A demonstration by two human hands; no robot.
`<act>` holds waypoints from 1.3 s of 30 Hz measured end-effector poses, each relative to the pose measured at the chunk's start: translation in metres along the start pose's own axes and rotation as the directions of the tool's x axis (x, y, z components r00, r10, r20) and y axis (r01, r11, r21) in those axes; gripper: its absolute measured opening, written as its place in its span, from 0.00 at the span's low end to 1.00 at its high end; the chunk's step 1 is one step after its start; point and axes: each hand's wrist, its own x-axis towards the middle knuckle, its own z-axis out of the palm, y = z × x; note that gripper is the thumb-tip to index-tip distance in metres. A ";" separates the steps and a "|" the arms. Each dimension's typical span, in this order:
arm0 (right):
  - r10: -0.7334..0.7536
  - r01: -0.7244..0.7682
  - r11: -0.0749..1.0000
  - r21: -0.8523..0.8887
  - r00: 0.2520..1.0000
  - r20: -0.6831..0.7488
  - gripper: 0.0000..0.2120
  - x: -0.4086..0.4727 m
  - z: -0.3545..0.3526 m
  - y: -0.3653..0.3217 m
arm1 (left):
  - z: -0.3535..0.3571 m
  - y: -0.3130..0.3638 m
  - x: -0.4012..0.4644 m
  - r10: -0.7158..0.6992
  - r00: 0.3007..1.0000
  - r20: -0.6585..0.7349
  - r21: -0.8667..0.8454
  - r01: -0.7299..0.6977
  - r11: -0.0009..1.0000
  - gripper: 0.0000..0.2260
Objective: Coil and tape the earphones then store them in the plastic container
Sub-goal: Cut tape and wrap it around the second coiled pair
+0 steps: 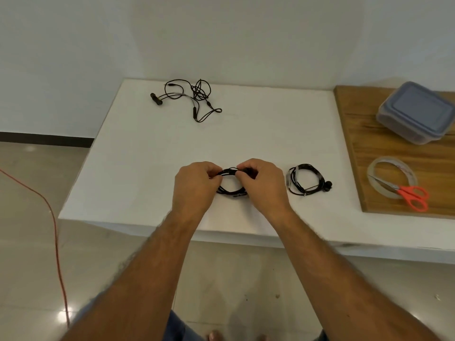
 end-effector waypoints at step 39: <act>-0.044 0.045 0.988 -0.148 0.999 0.016 0.11 0.005 -0.028 0.001 | -0.005 0.010 -0.003 0.025 0.995 -0.095 0.108 -0.015 0.994 0.11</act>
